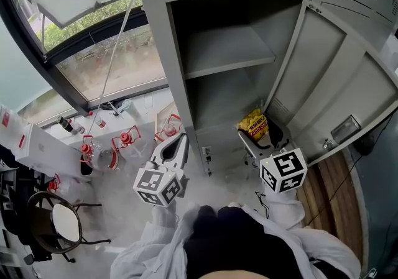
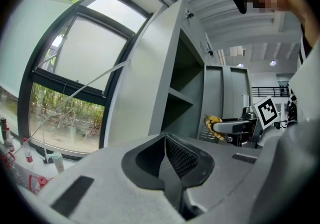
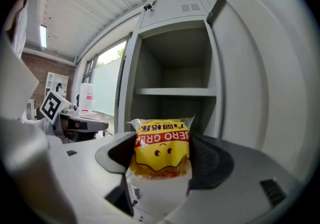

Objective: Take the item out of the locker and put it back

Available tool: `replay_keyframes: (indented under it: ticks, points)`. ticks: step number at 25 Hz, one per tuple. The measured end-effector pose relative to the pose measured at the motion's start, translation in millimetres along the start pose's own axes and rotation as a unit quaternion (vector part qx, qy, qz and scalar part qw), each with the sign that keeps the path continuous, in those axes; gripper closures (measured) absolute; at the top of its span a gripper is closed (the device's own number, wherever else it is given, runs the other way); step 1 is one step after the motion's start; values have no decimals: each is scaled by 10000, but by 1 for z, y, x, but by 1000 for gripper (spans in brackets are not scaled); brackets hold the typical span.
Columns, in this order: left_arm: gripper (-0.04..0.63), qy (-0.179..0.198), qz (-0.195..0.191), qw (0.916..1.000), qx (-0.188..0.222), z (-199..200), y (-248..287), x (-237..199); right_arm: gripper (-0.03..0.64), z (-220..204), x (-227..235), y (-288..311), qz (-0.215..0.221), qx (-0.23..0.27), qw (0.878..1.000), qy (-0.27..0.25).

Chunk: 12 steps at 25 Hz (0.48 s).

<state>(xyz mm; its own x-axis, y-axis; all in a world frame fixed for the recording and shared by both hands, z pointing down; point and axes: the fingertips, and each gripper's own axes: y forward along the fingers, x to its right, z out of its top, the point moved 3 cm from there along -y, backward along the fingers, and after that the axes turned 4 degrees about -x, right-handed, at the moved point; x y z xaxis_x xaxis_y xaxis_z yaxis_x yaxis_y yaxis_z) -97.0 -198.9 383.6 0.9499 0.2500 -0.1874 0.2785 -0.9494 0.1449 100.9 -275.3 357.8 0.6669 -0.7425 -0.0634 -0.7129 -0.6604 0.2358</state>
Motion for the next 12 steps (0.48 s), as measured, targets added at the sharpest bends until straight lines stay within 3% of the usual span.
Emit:
replay_keyframes:
  ticks: [8,12]
  points:
    - [583,144,120,9991,385,34,-2,-9,301,108,0,22,477,655,9936,-789]
    - [581,135,191,9983,540,45,-2,-15,301,156,4,43,562,690,9892,-1166]
